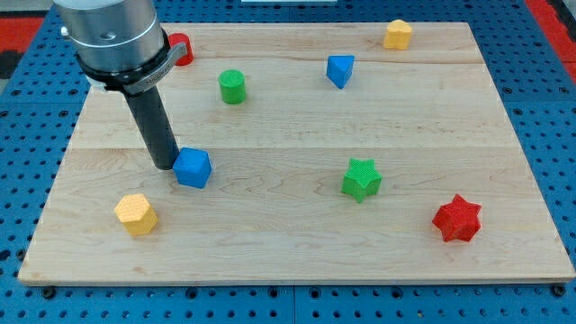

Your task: Slightly move the blue cube parallel to the green star

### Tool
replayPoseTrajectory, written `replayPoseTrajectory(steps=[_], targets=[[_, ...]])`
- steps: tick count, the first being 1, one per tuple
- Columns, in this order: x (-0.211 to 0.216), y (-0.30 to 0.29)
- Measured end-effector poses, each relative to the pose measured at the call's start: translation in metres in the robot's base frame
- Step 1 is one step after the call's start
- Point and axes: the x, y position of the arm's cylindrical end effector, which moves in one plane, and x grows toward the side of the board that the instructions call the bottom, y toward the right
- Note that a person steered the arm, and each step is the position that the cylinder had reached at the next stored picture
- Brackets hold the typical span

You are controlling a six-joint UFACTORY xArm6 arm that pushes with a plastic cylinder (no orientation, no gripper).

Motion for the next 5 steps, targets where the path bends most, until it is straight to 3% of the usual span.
replayPoseTrajectory(steps=[3,4,5], targets=[[-0.008,0.021],[-0.001,-0.014],[0.057,-0.072]])
